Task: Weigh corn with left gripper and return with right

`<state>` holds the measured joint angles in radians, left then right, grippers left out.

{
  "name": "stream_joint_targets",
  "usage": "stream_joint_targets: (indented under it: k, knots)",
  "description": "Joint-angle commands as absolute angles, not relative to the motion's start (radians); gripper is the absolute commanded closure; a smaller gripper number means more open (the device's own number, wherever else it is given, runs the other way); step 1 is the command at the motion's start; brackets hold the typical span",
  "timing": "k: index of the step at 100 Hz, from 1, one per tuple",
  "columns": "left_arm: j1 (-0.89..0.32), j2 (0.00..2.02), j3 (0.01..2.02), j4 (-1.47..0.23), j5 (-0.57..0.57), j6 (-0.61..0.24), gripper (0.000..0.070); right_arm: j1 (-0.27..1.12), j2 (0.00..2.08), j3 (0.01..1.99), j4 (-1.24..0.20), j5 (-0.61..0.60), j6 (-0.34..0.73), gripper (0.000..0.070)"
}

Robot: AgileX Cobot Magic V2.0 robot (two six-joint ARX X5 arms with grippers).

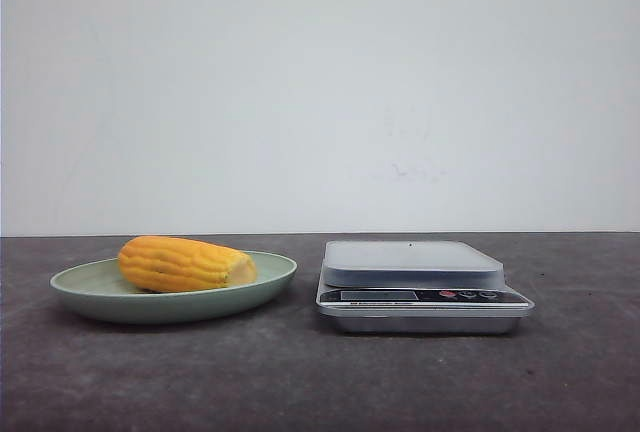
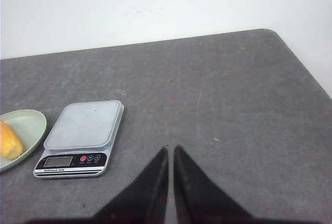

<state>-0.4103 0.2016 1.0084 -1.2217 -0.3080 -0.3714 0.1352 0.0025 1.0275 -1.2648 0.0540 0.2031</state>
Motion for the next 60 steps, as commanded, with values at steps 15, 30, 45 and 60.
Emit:
stream_joint_targets:
  k: [15,30,45,60]
  knots:
    - [-0.413,0.200,1.020,-1.211,-0.306,-0.356,0.0690,0.134,0.006,1.040,-1.253,0.054,0.202,0.0688]
    - [-0.413,0.200,1.020,-1.211,-0.306,-0.356,0.0690,0.134,0.006,1.040,-1.253,0.054,0.202,0.0688]
    - [-0.413,0.199,1.020,-1.211,-0.306,-0.356,0.0690,0.134,0.006,1.040,-1.253,0.054,0.202,0.0688]
    - [-0.411,0.197,1.017,-1.211,-0.492,-0.267,0.0690,0.134,0.006,1.040,-1.253,0.054,0.202,0.0688]
